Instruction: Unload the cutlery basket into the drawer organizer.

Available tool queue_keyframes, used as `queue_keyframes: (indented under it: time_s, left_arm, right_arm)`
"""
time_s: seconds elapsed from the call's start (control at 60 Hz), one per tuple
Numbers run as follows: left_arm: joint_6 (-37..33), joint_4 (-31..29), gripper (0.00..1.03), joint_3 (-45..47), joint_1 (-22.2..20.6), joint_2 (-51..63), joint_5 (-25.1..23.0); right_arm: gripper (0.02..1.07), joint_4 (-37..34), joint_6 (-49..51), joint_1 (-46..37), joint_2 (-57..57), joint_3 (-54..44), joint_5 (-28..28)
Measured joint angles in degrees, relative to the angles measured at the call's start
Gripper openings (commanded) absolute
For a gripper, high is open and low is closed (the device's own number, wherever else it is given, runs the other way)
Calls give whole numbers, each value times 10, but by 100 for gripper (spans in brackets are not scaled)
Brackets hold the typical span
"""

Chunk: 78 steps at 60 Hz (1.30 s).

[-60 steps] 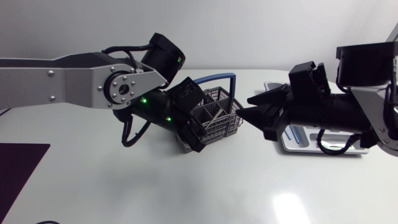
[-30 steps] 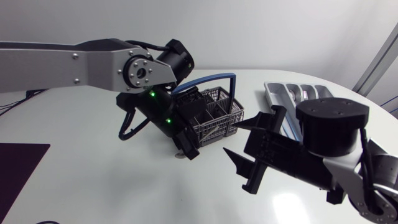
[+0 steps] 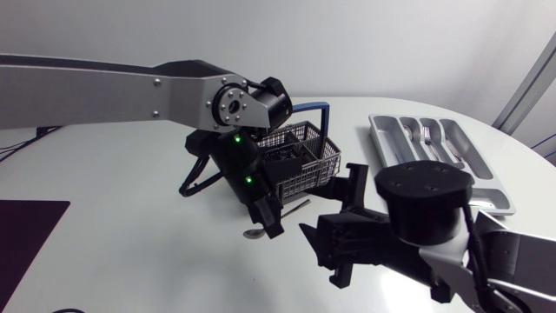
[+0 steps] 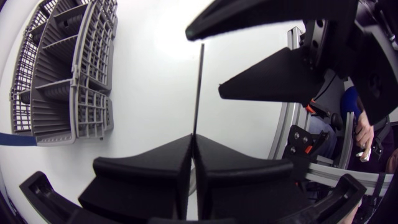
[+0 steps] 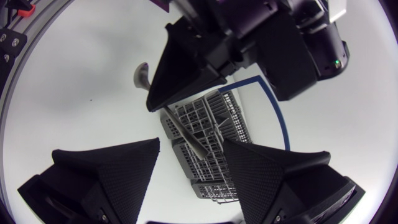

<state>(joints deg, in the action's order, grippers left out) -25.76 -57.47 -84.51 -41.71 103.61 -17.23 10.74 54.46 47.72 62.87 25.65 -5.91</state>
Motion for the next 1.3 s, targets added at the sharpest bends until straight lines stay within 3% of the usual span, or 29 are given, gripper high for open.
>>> queue_keyframes:
  time_s: [0.117, 0.2, 0.3, 0.617, 0.733, 0.867, 1.2, 1.3]
  left_arm:
    - [0, -13, 3, -12, 0, 11, 0]
    - [0, -22, 3, -14, -1, 16, 0]
    - [0, -28, 3, -14, -1, 21, 0]
    - [0, -40, 3, -18, -10, 23, 0]
    - [0, -42, 3, -18, -12, 23, 0]
    - [0, -42, 3, -18, -12, 23, 0]
    - [-2, -46, 4, -20, -11, 23, -8]
    - [-2, -46, 12, -23, 2, 23, -34]
  right_arm:
    - [73, 0, 13, 25, 23, 0, -23]
    - [61, 3, 27, 42, 40, 0, -37]
    - [60, 17, 36, 53, 55, 0, -47]
    - [28, 76, 63, 74, 116, 2, -78]
    - [27, 77, 65, 75, 130, 10, -81]
    - [7, 77, 65, 75, 137, 16, -89]
    - [7, 71, 61, 81, 147, 18, -94]
    - [7, 75, 56, 81, 147, 18, -100]
